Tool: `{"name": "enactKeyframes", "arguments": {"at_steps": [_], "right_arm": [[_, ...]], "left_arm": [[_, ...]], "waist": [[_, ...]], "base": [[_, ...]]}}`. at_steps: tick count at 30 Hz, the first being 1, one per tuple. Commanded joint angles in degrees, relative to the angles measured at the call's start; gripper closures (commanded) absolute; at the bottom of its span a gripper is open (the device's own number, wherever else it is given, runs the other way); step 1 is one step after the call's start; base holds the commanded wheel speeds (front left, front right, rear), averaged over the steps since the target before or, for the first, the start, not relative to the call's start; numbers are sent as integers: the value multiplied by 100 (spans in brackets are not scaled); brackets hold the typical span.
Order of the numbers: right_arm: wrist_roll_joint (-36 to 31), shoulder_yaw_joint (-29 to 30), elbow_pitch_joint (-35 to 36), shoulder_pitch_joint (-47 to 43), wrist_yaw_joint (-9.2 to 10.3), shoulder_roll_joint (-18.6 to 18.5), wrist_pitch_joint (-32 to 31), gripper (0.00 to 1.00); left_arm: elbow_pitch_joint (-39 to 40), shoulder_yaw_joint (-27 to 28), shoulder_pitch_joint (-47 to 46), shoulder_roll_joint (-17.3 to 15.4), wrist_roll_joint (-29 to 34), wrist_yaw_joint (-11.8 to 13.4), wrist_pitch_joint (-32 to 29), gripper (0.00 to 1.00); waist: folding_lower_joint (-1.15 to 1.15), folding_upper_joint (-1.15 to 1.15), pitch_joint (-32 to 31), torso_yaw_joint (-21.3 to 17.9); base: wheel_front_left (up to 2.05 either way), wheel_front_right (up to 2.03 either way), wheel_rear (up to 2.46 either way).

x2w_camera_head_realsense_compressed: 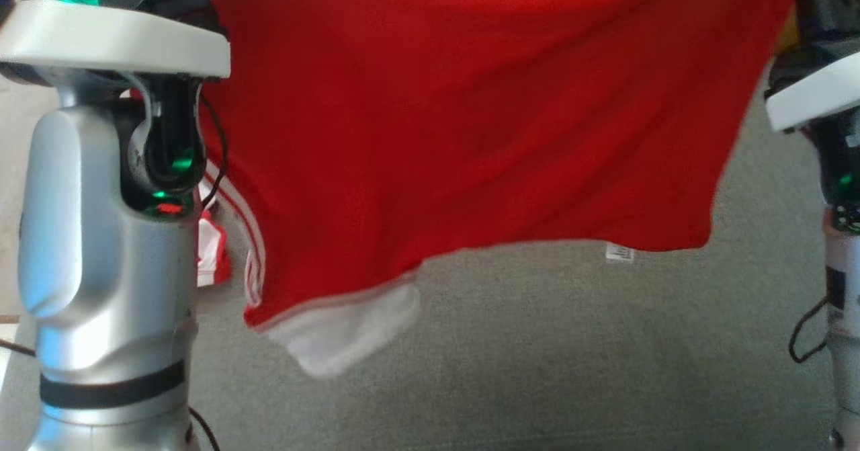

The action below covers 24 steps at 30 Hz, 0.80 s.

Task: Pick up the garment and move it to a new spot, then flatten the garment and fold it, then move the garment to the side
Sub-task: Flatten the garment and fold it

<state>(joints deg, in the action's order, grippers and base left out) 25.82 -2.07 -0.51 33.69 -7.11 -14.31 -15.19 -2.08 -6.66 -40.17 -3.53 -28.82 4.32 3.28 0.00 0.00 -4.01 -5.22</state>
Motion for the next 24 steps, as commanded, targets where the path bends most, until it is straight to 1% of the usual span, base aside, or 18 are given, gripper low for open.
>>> {"name": "enactKeyframes", "arguments": {"at_steps": [1,7,10,12,15,18,21,24], "right_arm": [[67,-32,263,122,-37,-5,-105,100],[58,62,528,16,-37,44,-370,100],[52,11,465,225,-37,104,-456,100],[6,-90,295,496,-37,98,-470,100],[-90,-315,-134,1134,-37,74,-405,100],[-208,-472,-798,2038,-37,19,-180,100],[-329,-556,-1669,3080,-37,-6,248,100],[-480,-625,-2594,4038,-37,6,870,100]], "left_arm": [[242,152,-160,-214,21,38,-62,100],[472,228,-114,-339,-17,187,-381,100],[365,250,-288,-442,-56,172,-557,100],[168,273,-517,-560,-54,125,-643,100],[-276,273,-1088,-733,3,21,-687,100],[-918,264,-1970,-846,41,-135,-608,100],[-1789,355,-2997,-920,126,-148,-297,100],[-2659,347,-3909,-976,290,-181,167,100]], "waist": [[0,0,-54,67],[0,0,45,101],[0,0,220,47],[0,0,395,-6],[0,0,845,-70],[0,0,1425,-57],[0,0,1934,-15],[0,0,2253,60]], "base": [[0,0,0],[0,0,0],[0,0,0],[0,0,0],[0,0,0],[0,0,0],[0,0,0],[0,0,0]]}}
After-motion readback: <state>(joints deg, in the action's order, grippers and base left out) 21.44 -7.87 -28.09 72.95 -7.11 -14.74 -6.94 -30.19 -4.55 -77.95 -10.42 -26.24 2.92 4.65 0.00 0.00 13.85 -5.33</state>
